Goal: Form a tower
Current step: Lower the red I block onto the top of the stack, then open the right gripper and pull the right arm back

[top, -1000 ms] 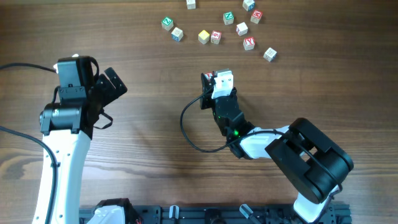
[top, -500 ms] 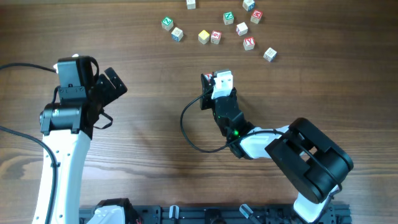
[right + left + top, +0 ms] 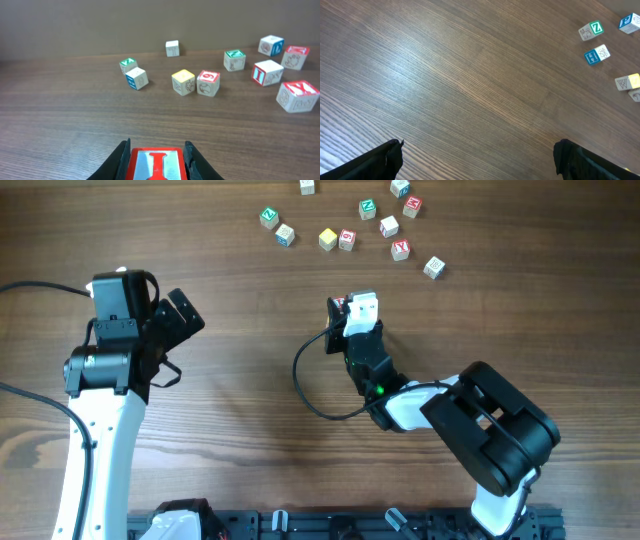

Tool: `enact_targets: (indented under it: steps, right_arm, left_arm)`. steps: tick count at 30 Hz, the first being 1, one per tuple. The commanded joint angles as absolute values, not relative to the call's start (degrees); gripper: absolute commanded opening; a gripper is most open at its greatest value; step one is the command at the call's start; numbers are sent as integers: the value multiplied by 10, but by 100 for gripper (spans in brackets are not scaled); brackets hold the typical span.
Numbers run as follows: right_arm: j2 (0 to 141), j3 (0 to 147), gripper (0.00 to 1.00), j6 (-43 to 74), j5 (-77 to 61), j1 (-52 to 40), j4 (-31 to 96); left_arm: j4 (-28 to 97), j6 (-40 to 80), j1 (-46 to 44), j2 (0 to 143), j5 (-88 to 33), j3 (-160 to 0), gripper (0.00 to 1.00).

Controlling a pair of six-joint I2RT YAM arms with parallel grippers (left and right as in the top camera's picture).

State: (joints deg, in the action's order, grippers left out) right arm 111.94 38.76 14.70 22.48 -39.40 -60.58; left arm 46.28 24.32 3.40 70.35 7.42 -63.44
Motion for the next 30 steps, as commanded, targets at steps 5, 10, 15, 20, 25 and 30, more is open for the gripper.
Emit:
enact_targets:
  steps: [5,10,15,20,25,30]
  right_arm:
    - [1131,399,29,167,203,-392,-613]
    - [1131,399,40,166,203,-392,-613]
    - [1131,399,49,167,203,-392,-613]
    - [1131,399,56,166,203,-392,-622]
    - [1113,399,87,90,176,-401,-655]
    - [1025,399,100,56,252,-444,-595]
  left_arm:
    - [461,244,37,705,69,-634,100]
    - [461,244,37,705,69,-634,100]
    - [461,244,37,705,69,-634,100]
    - [461,244,37,705,69,-634,100]
    - [461,244,37,705,69,-634,100]
    - [461,244,37,705,69,-634,100]
